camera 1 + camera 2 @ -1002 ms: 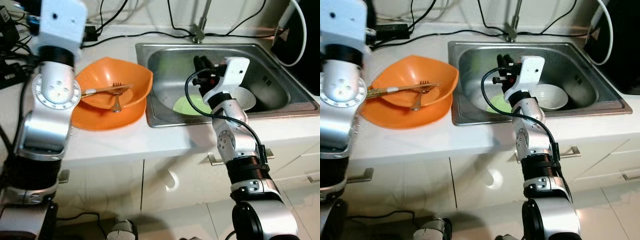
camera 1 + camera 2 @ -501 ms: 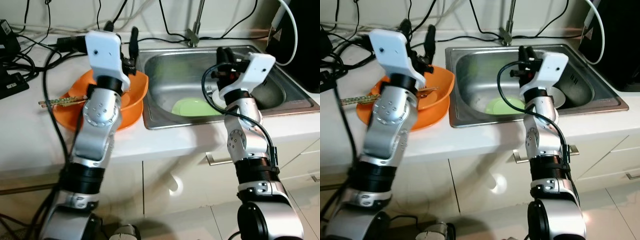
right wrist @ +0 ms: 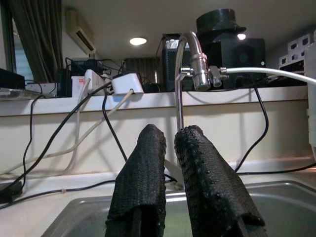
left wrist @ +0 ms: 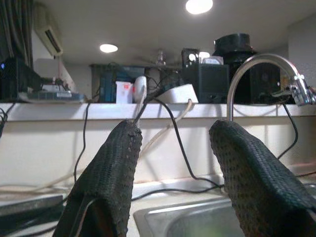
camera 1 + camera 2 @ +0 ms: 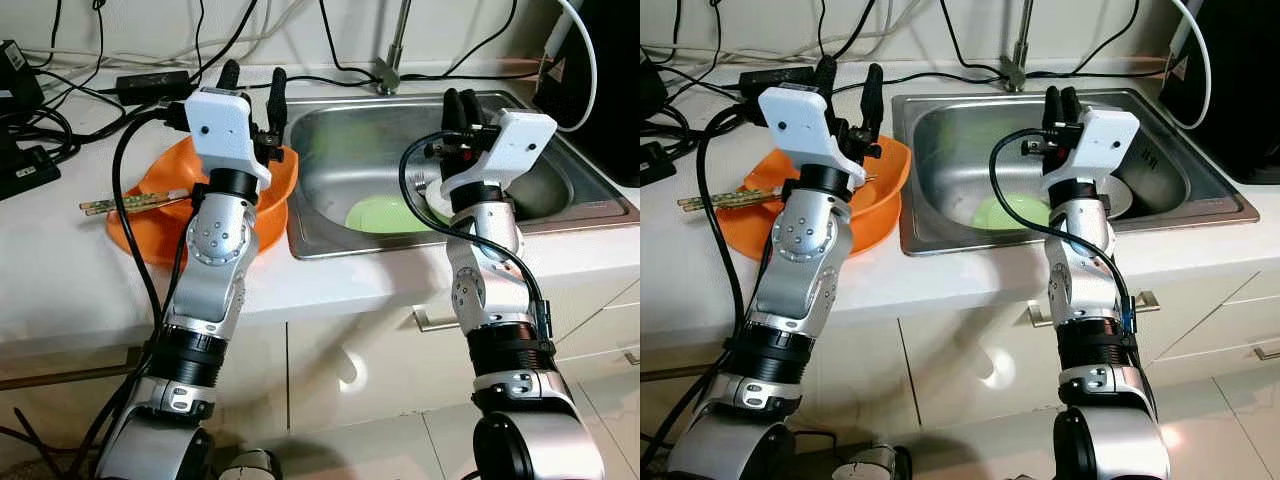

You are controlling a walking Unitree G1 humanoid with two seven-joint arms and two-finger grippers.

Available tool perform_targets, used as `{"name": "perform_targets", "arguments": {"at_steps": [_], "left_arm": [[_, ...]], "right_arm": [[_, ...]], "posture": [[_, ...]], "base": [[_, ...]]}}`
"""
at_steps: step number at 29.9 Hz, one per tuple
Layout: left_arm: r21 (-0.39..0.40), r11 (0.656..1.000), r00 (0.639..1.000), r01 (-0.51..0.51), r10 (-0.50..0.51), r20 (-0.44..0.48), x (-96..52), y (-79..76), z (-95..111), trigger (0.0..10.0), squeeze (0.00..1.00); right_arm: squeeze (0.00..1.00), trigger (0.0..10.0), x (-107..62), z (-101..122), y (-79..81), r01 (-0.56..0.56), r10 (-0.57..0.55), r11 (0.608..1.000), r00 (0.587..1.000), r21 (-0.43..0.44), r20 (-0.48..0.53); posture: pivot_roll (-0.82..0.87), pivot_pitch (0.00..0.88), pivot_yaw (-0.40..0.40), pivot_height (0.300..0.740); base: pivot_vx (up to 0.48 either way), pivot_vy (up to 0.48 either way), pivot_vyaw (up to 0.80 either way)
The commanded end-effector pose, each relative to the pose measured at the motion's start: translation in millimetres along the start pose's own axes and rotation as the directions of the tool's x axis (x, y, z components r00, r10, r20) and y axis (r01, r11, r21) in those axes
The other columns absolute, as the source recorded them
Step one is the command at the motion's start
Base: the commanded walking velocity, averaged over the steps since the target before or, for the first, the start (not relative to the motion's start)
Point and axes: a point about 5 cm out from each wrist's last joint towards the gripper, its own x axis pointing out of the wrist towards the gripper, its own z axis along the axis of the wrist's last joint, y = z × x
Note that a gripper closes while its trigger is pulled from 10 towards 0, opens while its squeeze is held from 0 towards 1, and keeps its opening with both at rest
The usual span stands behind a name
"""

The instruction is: Kitchen organization

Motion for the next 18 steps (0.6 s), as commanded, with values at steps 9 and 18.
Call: {"name": "perform_targets", "arguments": {"at_steps": [9, 18], "left_arm": [[0.036, 0.999, 1.000, -0.004, 0.005, -0.011, -5.7, 4.2, -6.5, 10.0, 0.00], [0.070, 0.997, 1.000, -0.012, 0.011, 0.012, -3.3, 8.2, -1.0, 10.0, 0.00]], "right_arm": [[0.00, 10.0, -1.5, 7.3, 4.3, -0.008, 0.009, 1.000, 0.999, -0.011, 0.047], [0.00, 10.0, -1.6, 7.5, 1.8, 0.002, -0.001, 1.000, 0.999, -0.015, 0.047]], "posture": [[0.04, 0.000, 0.017, 0.740], [0.04, 0.000, 0.016, 0.740]], "base": [[0.000, 0.000, 0.00], [0.000, -0.443, 0.27]]}}
